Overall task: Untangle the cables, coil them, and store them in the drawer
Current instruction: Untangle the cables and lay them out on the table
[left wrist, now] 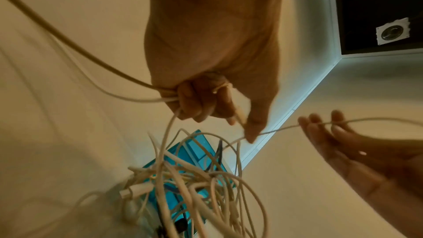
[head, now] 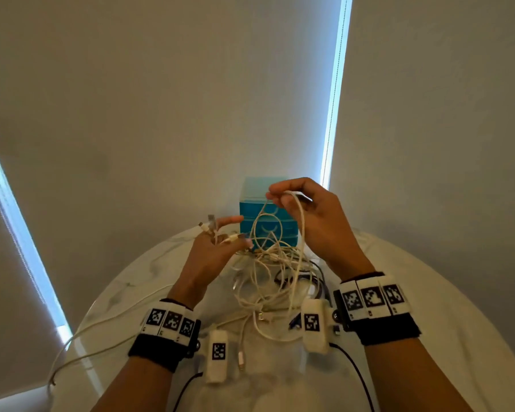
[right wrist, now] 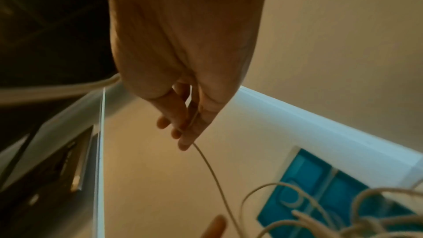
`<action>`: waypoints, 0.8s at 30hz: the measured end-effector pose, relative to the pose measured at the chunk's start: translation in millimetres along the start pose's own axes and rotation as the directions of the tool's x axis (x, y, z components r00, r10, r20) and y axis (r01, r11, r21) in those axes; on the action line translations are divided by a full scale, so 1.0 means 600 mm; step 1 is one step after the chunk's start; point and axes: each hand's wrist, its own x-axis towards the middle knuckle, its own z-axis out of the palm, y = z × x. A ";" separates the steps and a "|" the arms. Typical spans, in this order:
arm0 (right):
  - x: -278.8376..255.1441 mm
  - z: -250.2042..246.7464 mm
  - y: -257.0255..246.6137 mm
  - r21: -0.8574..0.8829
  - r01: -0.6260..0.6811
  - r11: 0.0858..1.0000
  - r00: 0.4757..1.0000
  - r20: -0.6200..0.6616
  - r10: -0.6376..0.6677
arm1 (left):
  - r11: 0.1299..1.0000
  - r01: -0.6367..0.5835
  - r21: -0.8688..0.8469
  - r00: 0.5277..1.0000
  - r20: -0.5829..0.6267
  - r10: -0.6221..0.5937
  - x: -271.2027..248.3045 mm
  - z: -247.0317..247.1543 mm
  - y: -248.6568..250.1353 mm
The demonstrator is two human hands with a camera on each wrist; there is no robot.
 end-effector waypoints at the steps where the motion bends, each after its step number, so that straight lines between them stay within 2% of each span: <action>1: -0.001 0.002 -0.015 0.036 0.007 0.999 0.999 0.045 -0.009 | 1.000 -0.009 0.025 0.999 0.032 0.008 -0.003 0.002 0.006; 3: -0.006 0.006 -0.036 0.133 0.007 0.991 0.993 0.118 -0.023 | 0.999 -0.010 0.034 0.999 0.042 0.009 -0.007 0.008 0.010; 5: -0.011 0.013 -0.037 0.199 0.002 0.980 0.992 0.120 -0.026 | 0.996 -0.064 0.064 0.998 0.005 0.064 -0.009 0.009 0.005; 6: -0.012 0.017 -0.030 0.223 -0.018 0.975 0.996 0.093 -0.003 | 0.993 -0.086 0.079 0.996 -0.009 0.087 -0.010 0.010 0.004; 8: -0.016 0.028 0.001 0.274 -0.142 0.951 0.990 0.043 0.136 | 0.991 -0.108 0.075 0.993 -0.030 0.110 -0.009 0.009 0.004; 10: -0.027 0.046 0.044 0.252 -0.361 0.898 0.933 0.095 0.348 | 0.993 -0.105 0.060 0.991 -0.073 0.110 -0.007 0.007 0.004; 12: -0.039 0.061 0.085 0.132 -0.541 0.830 0.837 0.177 0.518 | 0.993 -0.086 0.078 0.984 -0.148 0.097 -0.003 0.002 -0.001; 14: -0.042 0.064 0.109 0.049 -0.584 0.810 0.802 0.192 0.566 | 0.991 -0.102 0.087 0.972 -0.202 0.117 -0.003 0.000 -0.005; 16: -0.037 0.056 0.110 -0.040 -0.545 0.837 0.821 0.174 0.543 | 0.987 -0.139 0.080 0.963 -0.220 0.153 -0.003 0.004 -0.003; 19: -0.033 0.049 0.086 -0.275 -0.347 0.897 0.913 0.121 0.391 | 0.985 -0.169 0.044 0.970 -0.171 0.174 -0.004 0.012 0.003; 21: -0.036 0.052 0.069 -0.291 -0.213 0.933 0.971 0.041 0.235 | 0.985 -0.162 0.063 0.979 -0.114 0.169 -0.003 0.014 0.001; 22: -0.037 0.054 0.060 -0.268 -0.159 0.950 0.986 0.005 0.167 | 0.984 -0.152 0.089 0.981 -0.105 0.161 -0.003 0.013 -0.002; 24: -0.033 0.056 0.045 -0.252 -0.095 0.963 0.994 0.022 0.104 | 0.978 -0.149 0.147 0.980 -0.114 0.166 -0.001 0.013 -0.005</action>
